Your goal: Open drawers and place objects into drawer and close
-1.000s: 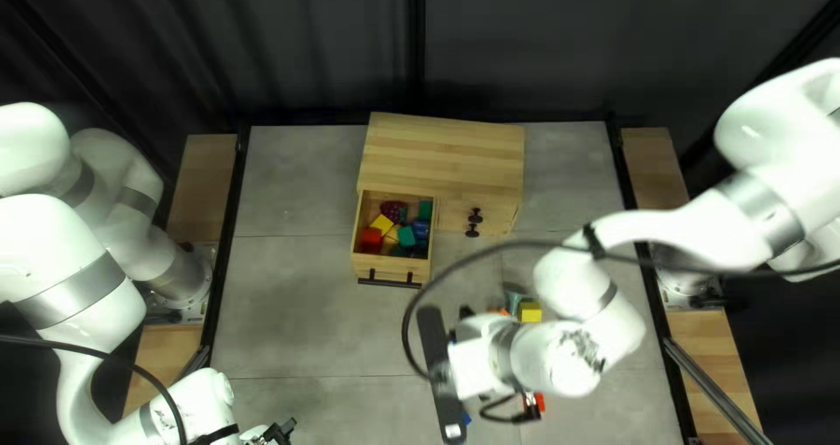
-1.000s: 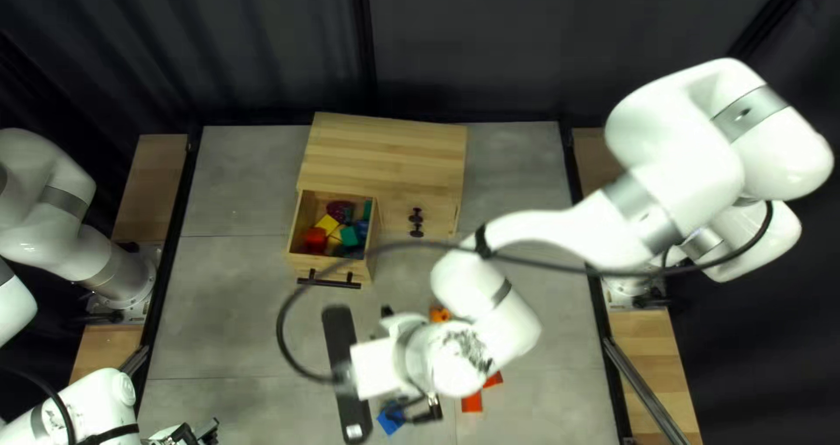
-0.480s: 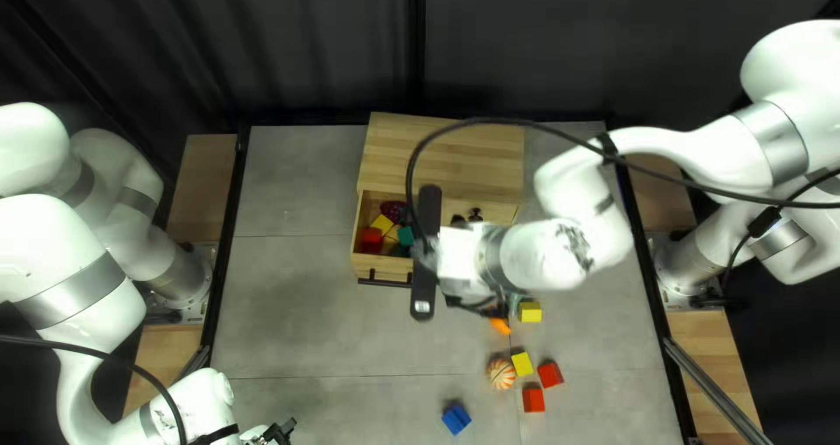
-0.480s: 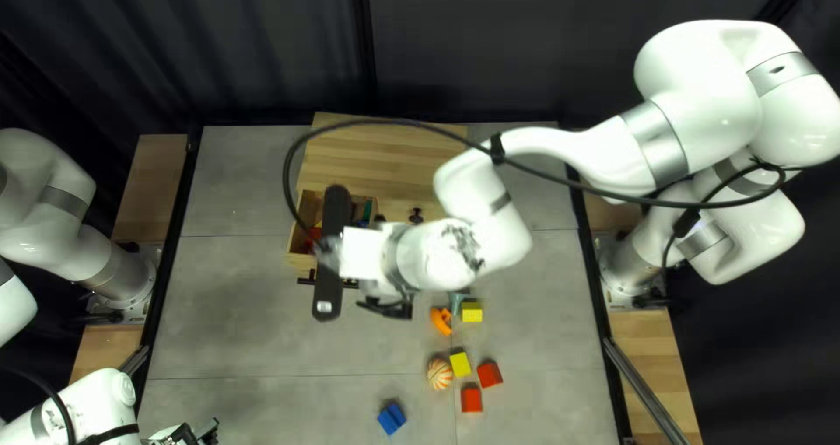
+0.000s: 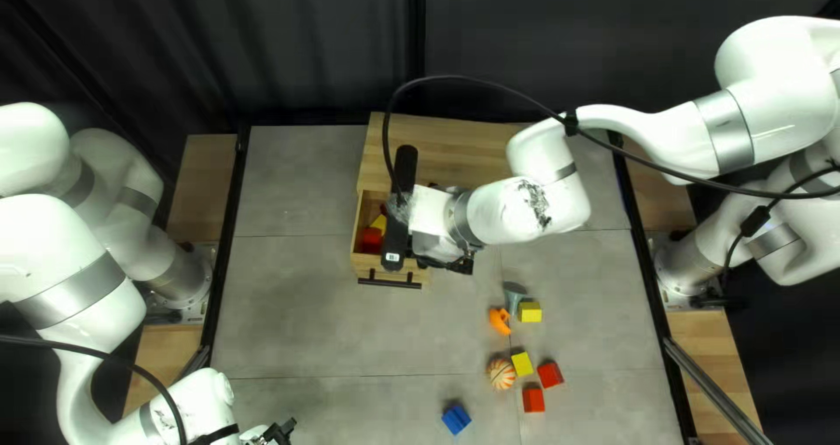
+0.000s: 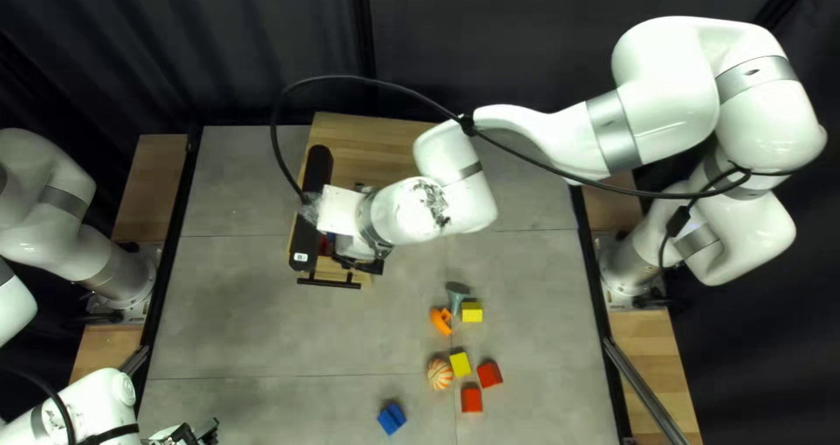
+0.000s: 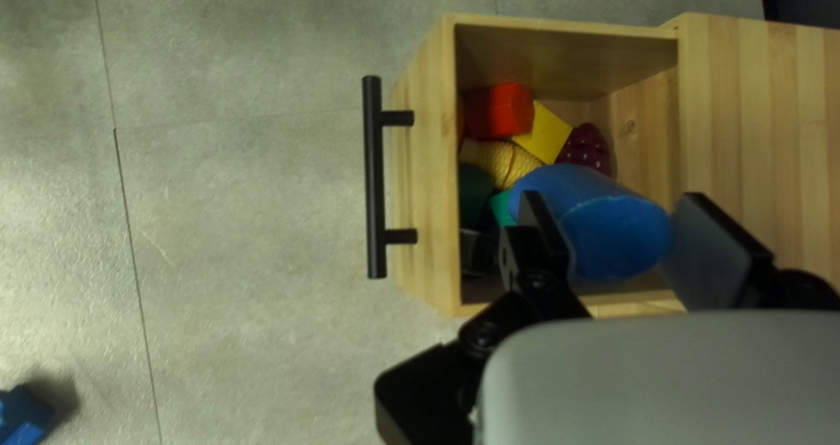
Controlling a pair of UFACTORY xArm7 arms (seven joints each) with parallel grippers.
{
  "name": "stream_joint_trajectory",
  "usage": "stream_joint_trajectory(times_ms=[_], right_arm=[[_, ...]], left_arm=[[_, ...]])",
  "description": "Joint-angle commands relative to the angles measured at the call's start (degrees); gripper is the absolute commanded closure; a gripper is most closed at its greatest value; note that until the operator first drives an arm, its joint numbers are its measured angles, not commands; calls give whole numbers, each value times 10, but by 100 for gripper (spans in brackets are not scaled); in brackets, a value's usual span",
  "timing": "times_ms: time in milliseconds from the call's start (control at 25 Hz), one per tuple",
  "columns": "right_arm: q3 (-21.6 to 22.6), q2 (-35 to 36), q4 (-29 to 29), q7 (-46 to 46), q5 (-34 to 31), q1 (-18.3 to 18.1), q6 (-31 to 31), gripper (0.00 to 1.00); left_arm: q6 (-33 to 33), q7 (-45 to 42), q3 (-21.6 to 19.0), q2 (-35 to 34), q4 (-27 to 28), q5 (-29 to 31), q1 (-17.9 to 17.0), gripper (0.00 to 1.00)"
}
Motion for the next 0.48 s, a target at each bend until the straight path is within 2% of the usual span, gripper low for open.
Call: stream_joint_trajectory(times_ms=[40,280,320,360,400,480], right_arm=[[-4,13,4,-12,5,-9,-17,100],[-7,39,22,-40,23,-27,-38,97],[-7,42,25,-42,25,-29,-38,70],[-7,46,29,-46,29,-31,-38,23],[-7,47,30,-48,31,-32,-39,0],[-8,47,29,-47,32,-33,-40,0]], left_arm=[[0,0,0,0,0,0,0,0],[0,0,0,0,0,0,0,0],[0,0,0,0,0,0,0,0],[0,0,0,0,0,0,0,0],[0,0,0,0,0,0,0,0],[0,0,0,0,0,0,0,0]])
